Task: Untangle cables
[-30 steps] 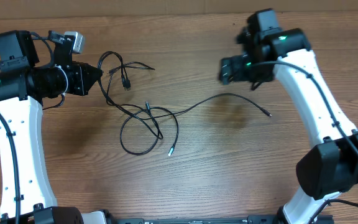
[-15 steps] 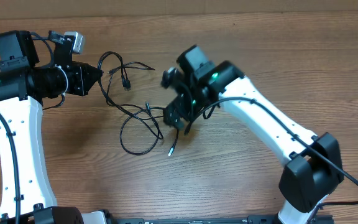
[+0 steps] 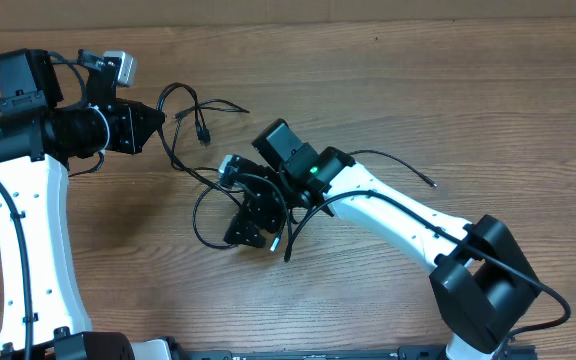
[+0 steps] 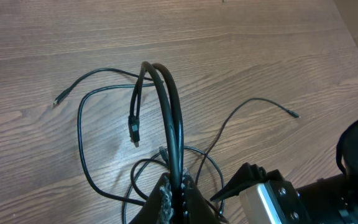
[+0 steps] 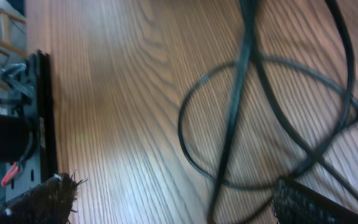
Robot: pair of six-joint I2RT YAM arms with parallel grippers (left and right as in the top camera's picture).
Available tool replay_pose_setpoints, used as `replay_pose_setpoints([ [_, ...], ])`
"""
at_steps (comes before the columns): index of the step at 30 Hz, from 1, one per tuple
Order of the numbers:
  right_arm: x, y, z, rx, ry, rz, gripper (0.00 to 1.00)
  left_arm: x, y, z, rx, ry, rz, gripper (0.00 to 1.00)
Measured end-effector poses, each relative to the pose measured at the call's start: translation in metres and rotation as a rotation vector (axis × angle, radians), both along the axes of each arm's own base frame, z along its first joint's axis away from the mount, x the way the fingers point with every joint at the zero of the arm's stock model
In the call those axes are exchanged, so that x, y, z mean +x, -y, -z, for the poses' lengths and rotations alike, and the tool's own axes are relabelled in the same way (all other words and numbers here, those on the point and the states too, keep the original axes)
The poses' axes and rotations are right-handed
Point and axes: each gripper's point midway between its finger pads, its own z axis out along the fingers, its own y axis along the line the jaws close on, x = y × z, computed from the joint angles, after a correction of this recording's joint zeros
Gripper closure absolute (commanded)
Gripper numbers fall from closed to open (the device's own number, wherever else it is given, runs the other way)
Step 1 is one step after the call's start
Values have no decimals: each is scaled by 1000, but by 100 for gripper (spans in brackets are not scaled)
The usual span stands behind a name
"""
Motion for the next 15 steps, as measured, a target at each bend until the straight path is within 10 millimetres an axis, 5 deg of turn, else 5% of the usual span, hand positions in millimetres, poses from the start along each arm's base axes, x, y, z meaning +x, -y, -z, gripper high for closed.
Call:
replay_pose_setpoints([
  [2,2,-6,-3,18,14,8,21,0,0,0,0,0,0,96],
  [5,7,-5,4,-11,5,54,76,0,0,0,0,-1,0,96],
  [9,8,1,30,-87,-52,107,96,0,0,0,0,-1,0,96],
  [15,16,23,45,-203,-102,205,96,0,0,0,0,-1,0,95],
])
